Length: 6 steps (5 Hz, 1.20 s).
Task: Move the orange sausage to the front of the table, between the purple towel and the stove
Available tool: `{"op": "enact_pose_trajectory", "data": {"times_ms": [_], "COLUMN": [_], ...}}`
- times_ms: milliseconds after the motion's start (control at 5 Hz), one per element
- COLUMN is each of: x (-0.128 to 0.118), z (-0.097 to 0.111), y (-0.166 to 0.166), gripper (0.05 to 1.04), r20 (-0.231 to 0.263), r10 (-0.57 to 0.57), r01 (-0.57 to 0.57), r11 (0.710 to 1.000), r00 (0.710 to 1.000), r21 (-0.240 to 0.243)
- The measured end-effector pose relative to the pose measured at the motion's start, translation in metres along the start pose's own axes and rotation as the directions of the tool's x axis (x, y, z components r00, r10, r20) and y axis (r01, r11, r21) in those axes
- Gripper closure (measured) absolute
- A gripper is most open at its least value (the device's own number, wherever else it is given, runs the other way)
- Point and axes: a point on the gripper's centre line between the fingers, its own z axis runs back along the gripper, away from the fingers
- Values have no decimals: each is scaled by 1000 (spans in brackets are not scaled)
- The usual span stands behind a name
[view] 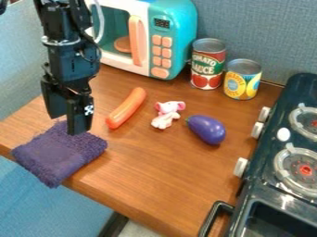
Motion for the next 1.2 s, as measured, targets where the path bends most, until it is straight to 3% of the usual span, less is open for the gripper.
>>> {"op": "enact_pose_trajectory", "data": {"times_ms": [200, 400, 600, 800, 1000, 1200], "x": [-1, 21, 39, 54, 77, 100], "z": [-7, 2, 10, 14, 9, -5], "y": [-1, 11, 29, 42, 40, 43], "gripper": [83, 83, 83, 83, 83, 83], "r20": [-24, 18, 74, 124, 154, 139], "r10": [1, 15, 80, 264, 355, 411], "r01": [-2, -14, -79, -270, -363, -416], "r11": [1000, 999, 997, 962, 931, 909], "r00": [1000, 1000, 994, 956, 922, 901], "r21": [-16, -44, -15, 31, 24, 11]}}
